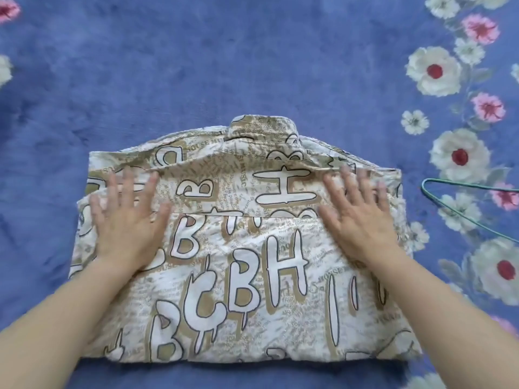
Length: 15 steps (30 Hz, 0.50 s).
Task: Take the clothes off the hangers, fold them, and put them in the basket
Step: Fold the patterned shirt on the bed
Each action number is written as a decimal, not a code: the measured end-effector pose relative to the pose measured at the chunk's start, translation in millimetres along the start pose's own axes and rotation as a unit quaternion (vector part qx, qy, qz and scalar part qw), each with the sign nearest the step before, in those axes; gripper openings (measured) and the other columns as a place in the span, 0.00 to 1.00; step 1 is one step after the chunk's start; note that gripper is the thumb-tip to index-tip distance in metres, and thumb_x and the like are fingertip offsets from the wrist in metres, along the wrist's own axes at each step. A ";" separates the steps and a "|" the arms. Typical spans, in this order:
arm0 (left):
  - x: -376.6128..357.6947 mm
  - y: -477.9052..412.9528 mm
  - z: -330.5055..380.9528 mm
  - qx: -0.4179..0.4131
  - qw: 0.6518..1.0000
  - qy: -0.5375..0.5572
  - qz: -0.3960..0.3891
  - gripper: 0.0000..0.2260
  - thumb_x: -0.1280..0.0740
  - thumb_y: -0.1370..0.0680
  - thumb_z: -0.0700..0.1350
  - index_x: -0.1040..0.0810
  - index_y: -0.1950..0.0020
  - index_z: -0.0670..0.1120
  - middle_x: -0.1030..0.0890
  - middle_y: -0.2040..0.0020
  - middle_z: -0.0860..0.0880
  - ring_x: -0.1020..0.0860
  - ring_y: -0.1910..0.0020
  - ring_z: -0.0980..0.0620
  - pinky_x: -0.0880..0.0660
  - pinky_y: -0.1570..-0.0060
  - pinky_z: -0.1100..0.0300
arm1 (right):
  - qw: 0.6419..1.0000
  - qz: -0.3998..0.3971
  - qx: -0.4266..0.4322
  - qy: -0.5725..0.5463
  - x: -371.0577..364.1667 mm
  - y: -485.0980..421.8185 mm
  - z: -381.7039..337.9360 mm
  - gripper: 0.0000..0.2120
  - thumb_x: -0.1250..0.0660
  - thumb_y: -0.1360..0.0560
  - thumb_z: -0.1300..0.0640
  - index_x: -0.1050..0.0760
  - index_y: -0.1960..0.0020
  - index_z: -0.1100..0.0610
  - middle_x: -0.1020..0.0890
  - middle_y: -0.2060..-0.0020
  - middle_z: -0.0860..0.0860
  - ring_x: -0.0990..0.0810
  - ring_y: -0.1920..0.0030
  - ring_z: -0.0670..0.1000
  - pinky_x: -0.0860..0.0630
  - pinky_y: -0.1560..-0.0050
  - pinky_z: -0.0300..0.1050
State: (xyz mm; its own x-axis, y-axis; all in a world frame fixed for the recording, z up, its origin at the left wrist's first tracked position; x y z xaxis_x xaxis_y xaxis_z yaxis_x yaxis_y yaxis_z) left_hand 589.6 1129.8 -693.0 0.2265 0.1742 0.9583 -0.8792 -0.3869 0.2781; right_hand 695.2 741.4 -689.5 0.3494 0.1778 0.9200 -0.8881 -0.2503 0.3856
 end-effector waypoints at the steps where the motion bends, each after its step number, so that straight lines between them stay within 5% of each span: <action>1: 2.9 -3.8 -9.6 0.024 1.000 0.010 0.004 0.31 0.57 0.22 0.64 0.47 0.20 0.55 0.53 0.19 0.45 0.57 0.21 0.42 0.63 0.27 0.40 | 0.998 -0.006 -0.062 -0.032 -2.2 -1.2 19.8 0.30 0.66 0.22 0.35 0.65 0.22 0.41 0.62 0.21 0.49 0.66 0.22 0.53 0.67 0.25 0.58; 4: 12.9 -0.9 -15.7 0.061 0.997 0.027 0.025 0.31 0.56 0.21 0.61 0.49 0.20 0.50 0.53 0.20 0.41 0.56 0.21 0.42 0.59 0.27 0.37 | 0.980 0.023 -0.170 -0.096 1.6 5.2 47.1 0.33 0.63 0.21 0.39 0.58 0.20 0.51 0.57 0.21 0.52 0.62 0.22 0.54 0.62 0.24 0.60; 9: 15.9 63.8 78.4 -0.049 0.992 0.112 0.019 0.28 0.59 0.18 0.57 0.63 0.20 0.51 0.65 0.21 0.48 0.65 0.22 0.49 0.71 0.27 0.53 | 0.989 0.079 0.033 -0.124 19.3 51.8 -68.6 0.32 0.56 0.18 0.46 0.66 0.22 0.58 0.64 0.22 0.54 0.64 0.22 0.53 0.64 0.25 0.52; 11: -3.3 94.3 112.2 -0.064 0.989 0.131 -0.004 0.27 0.58 0.18 0.57 0.61 0.20 0.51 0.64 0.20 0.49 0.65 0.22 0.50 0.70 0.26 0.54 | 0.982 0.092 0.122 -0.111 5.6 79.8 -121.6 0.32 0.52 0.18 0.47 0.58 0.21 0.61 0.55 0.21 0.56 0.55 0.21 0.56 0.58 0.25 0.57; 15: -30.9 111.5 79.5 -0.039 0.996 0.074 -0.031 0.27 0.58 0.19 0.61 0.58 0.20 0.57 0.61 0.20 0.49 0.64 0.22 0.50 0.66 0.25 0.50 | 0.988 0.055 0.123 -0.073 -33.6 108.8 -105.0 0.32 0.51 0.17 0.43 0.52 0.21 0.61 0.52 0.21 0.59 0.51 0.21 0.57 0.51 0.25 0.58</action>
State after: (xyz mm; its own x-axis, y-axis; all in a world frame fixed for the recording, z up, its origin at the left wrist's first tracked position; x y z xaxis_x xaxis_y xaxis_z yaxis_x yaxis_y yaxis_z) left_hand 517.9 1009.3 -686.3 0.2224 0.3288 0.9179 -0.8970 -0.3000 0.3248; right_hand 555.5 808.1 -685.9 0.3102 0.0010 0.9507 -0.8301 -0.4872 0.2713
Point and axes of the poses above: each hand's wrist, its own y-axis away from the middle knuckle, its own x-axis out of the back of the hand, z = x × y, the point moved 7 cm from there along -y, towards the middle knuckle
